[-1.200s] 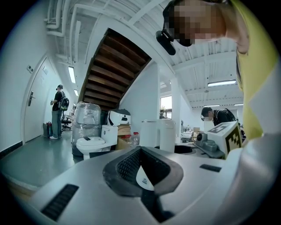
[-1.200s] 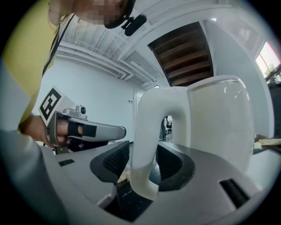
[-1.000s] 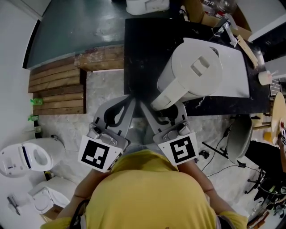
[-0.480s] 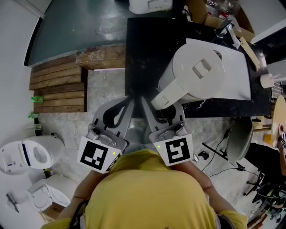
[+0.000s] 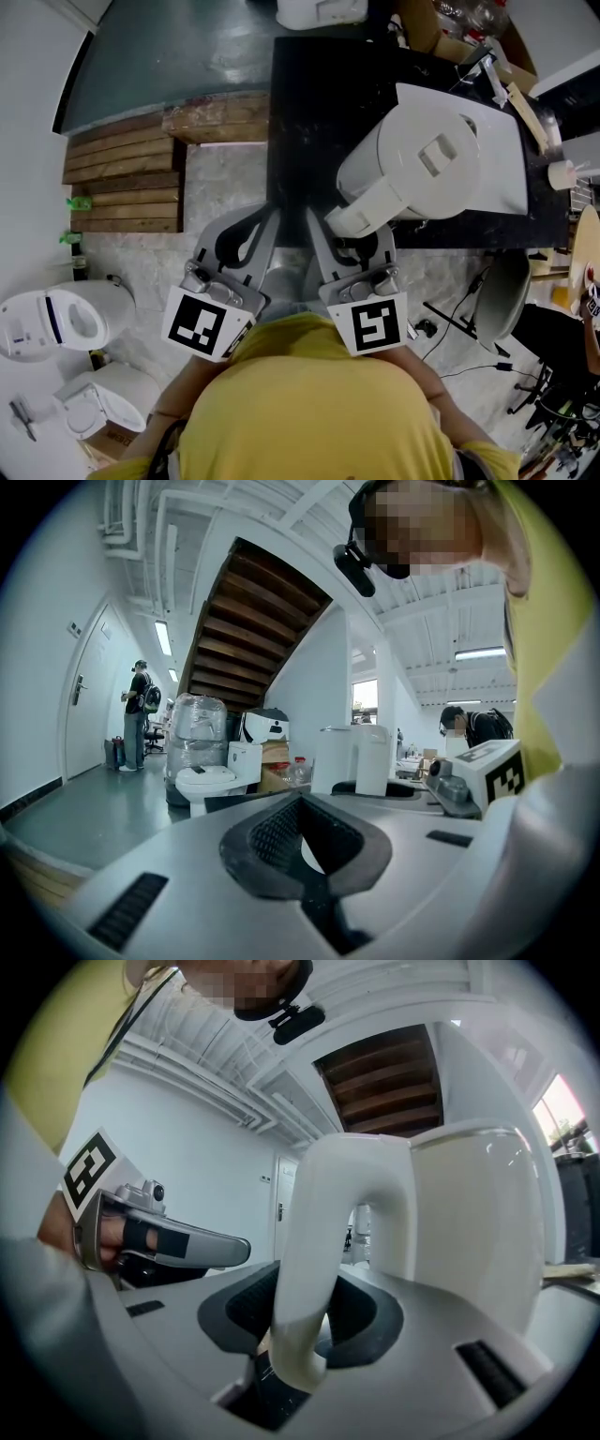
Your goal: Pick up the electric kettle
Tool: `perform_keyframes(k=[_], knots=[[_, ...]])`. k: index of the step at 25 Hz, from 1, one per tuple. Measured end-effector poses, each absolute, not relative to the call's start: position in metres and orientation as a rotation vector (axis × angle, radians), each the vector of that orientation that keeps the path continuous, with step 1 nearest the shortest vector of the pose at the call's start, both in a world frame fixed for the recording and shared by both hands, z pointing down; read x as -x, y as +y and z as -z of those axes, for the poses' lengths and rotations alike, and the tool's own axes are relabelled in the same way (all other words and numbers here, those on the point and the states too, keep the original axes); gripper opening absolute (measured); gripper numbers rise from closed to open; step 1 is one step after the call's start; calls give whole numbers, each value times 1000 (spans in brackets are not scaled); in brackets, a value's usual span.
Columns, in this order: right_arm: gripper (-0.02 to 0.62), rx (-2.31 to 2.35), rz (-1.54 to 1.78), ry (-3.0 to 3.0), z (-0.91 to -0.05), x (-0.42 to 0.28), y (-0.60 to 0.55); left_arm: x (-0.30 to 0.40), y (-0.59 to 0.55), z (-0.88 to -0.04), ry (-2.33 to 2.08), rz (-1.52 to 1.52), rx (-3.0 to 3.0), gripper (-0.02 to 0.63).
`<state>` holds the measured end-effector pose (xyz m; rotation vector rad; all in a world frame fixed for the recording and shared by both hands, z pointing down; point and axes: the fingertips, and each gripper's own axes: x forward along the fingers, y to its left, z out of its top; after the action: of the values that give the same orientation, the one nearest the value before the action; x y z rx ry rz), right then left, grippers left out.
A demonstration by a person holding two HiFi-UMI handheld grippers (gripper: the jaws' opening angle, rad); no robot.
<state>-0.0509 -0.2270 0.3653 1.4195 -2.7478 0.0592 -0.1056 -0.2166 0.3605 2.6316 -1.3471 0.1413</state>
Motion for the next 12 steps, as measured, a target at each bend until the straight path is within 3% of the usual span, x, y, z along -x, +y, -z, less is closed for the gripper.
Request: perform_keyframes(k=[12], knots=[[137, -1398, 58, -2727, -346, 52, -220, 100, -220, -356, -1310, -120, -2655, 8]])
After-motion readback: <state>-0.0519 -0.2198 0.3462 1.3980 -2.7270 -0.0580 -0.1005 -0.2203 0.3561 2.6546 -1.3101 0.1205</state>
